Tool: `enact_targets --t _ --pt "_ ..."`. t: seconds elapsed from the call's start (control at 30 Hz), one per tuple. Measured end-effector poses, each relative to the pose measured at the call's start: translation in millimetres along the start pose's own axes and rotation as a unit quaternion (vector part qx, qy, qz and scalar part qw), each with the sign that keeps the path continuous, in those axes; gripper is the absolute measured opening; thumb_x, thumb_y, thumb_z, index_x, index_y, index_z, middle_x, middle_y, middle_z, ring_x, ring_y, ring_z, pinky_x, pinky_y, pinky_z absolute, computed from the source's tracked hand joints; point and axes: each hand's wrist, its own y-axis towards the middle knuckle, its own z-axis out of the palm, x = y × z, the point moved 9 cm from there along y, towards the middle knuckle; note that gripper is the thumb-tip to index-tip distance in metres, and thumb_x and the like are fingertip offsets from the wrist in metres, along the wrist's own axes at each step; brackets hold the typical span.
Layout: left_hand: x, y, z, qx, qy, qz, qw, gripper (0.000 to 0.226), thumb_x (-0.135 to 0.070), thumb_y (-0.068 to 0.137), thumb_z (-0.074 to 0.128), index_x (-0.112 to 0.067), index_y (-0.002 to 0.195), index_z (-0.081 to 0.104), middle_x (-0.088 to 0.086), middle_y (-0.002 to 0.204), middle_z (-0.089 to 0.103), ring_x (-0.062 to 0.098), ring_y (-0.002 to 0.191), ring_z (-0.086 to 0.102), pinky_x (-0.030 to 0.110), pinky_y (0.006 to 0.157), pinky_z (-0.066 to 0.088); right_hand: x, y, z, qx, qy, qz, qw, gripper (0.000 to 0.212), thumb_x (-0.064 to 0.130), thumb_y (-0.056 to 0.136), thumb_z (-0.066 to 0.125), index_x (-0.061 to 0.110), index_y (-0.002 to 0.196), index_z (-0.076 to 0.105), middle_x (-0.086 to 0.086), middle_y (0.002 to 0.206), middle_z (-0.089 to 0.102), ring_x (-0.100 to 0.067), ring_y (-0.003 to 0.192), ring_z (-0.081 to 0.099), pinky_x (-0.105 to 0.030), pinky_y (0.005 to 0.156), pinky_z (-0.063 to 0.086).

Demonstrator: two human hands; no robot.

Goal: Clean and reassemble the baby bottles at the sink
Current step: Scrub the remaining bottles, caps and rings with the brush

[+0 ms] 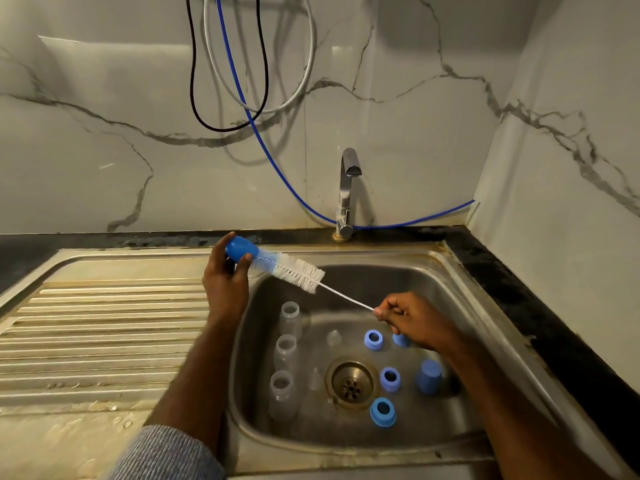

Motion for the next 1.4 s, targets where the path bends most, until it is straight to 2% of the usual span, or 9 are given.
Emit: enact_targets --t 0.2,0.37,0.5,0.6,0.8,0.9,1.0,1.23,1.4 --pt "-2.9 -0.7 -1.9 -0.007 -0.019 -0.005 1.0 0.043 -0.015 0.099 0.06 -0.031 0.139 0.054 0.005 0.127 0.063 0.013 0.11 0.067 0.03 0.087 0.059 1.2 1.4 -5.6 -0.027 -0.046 -0.025 0.998 0.021 0.034 0.1 0.056 0.029 0.083 0.066 0.011 0.062 0.062 -0.002 0.057 0.056 -0.03 0.063 0.049" --pt "23.7 -7.8 19.9 0.059 -0.269 -0.185 0.943 0.036 -0.015 0.101 0.055 -0.016 0.137 0.057 0.014 0.134 0.061 0.032 0.118 0.066 0.044 0.089 0.061 -11.5 1.7 -34.0 -0.118 -0.119 0.0 0.986 0.031 0.041 0.103 0.048 0.025 0.079 0.06 0.002 0.066 0.061 -0.015 0.065 0.059 -0.043 0.072 0.051" --pt "29.4 -8.5 23.5 0.039 -0.33 -0.218 0.917 0.039 -0.016 0.101 0.054 -0.018 0.14 0.055 0.014 0.139 0.055 0.034 0.124 0.06 0.047 0.095 0.057 -1.2 -1.8 -4.1 0.004 -0.071 0.013 0.997 0.045 0.044 0.104 0.044 0.019 0.071 0.06 0.008 0.056 0.057 -0.002 0.052 0.051 -0.029 0.059 0.046" --pt "23.1 -3.9 9.0 0.001 -0.272 -0.156 0.95 0.04 -0.007 0.098 0.059 -0.022 0.135 0.057 0.011 0.131 0.059 0.028 0.115 0.065 0.042 0.087 0.061 9.0 -6.3 19.8 0.088 -0.035 0.016 0.995 0.041 0.043 0.104 0.047 0.02 0.076 0.064 0.016 0.055 0.059 0.005 0.051 0.053 -0.012 0.055 0.041" --pt "4.7 3.5 -11.7 -0.044 -0.054 -0.025 0.997 0.048 -0.008 0.093 0.067 -0.031 0.134 0.057 0.002 0.129 0.061 0.015 0.107 0.067 0.029 0.076 0.062 26.8 -7.9 7.0 0.057 -0.04 -0.064 0.996 0.027 0.03 0.101 0.057 0.031 0.076 0.065 0.02 0.064 0.062 0.005 0.062 0.059 -0.01 0.061 0.042" --pt "11.6 6.0 -16.8 -0.063 -0.073 -0.047 0.994 0.045 -0.013 0.096 0.065 -0.034 0.135 0.057 0.005 0.131 0.061 0.021 0.115 0.065 0.044 0.091 0.059 23.2 -8.1 -0.5 0.04 -0.043 -0.06 0.996 0.022 0.028 0.1 0.058 0.027 0.081 0.07 0.017 0.067 0.065 0.002 0.066 0.062 -0.013 0.066 0.044" --pt "18.4 -0.8 3.0 0.005 -0.125 -0.074 0.989 0.047 -0.011 0.096 0.062 -0.029 0.139 0.055 0.007 0.133 0.061 0.022 0.119 0.064 0.042 0.096 0.056 22.5 -8.6 -0.2 0.032 -0.033 -0.06 0.997 0.021 0.026 0.1 0.058 0.027 0.083 0.07 0.018 0.07 0.066 0.002 0.069 0.062 -0.012 0.066 0.044" --pt "25.2 0.0 -9.7 -0.065 -0.197 -0.114 0.972 0.038 -0.011 0.096 0.064 -0.031 0.128 0.063 0.006 0.122 0.066 0.021 0.112 0.069 0.04 0.091 0.059 16.6 -10.9 -16.1 0.012 0.002 -0.048 0.999 0.02 0.024 0.099 0.062 0.028 0.081 0.071 0.012 0.066 0.066 0.0 0.063 0.061 -0.015 0.063 0.047" --pt "27.6 -4.2 8.0 -0.026 -0.25 -0.145 0.957 0.038 -0.011 0.097 0.061 -0.023 0.133 0.06 0.009 0.126 0.064 0.027 0.11 0.069 0.04 0.085 0.062 20.1 -4.2 -8.6 -0.019 -0.009 -0.05 0.999 0.017 0.03 0.1 0.059 0.035 0.09 0.072 0.021 0.076 0.069 0.002 0.075 0.065 -0.017 0.073 0.047"
